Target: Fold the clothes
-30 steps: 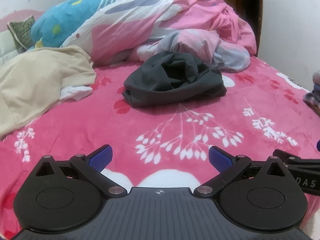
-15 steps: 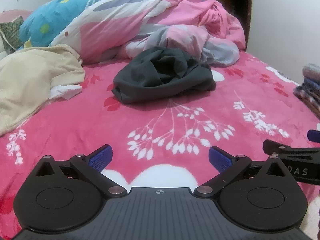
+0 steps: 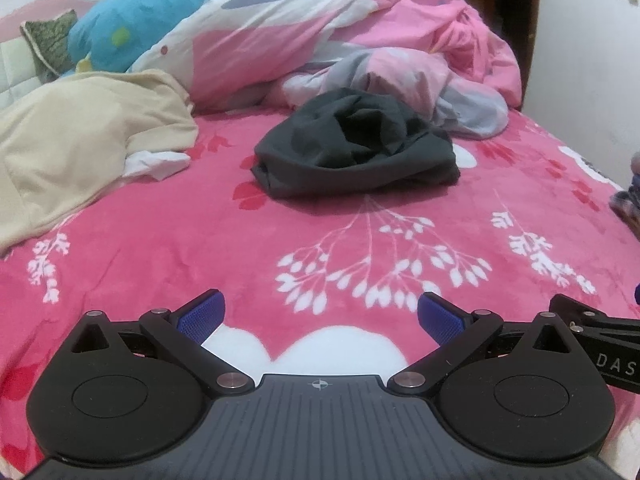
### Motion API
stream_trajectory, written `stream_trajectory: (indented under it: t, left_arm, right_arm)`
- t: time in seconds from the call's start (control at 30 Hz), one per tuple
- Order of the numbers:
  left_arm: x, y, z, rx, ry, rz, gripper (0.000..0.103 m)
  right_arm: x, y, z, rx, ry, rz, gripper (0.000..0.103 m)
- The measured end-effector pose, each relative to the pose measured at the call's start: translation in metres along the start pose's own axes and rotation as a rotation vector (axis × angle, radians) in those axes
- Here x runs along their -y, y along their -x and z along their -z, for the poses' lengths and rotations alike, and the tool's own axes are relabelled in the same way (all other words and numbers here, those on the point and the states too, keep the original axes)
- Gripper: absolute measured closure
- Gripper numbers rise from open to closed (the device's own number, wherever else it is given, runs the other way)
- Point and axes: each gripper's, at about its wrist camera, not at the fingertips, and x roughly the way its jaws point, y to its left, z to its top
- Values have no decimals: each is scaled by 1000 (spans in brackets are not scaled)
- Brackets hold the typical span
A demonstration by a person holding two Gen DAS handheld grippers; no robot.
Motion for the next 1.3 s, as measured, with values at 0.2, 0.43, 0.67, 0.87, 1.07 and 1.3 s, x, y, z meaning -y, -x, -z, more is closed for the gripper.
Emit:
stream_trajectory:
  t: [0.2, 0.43, 0.67, 0.87, 1.07, 1.3]
  left_arm:
    - [-1, -1, -2, 1, 1, -12, 0]
    - [-3, -1, -2, -3, 6, -12, 0]
    - [-4, -2, -2, -7, 8, -14, 0]
    - [-5, -2, -2, -9, 10, -15, 0]
    - [-7, -3, -2, -12, 11, -15, 0]
    - [-8, -5, -1, -14, 9, -18, 0]
  right_arm:
    - [-3, 1, -3, 6, 3, -3, 0]
    - [-6, 2, -5, 9, 9, -6, 0]
    - [-8, 2, -5, 10, 13, -7, 0]
    - [-9, 3, -4, 12, 13, -7, 0]
    - [-9, 2, -4, 11, 14, -7, 0]
    - [-11, 2, -5, 12, 16, -12, 0]
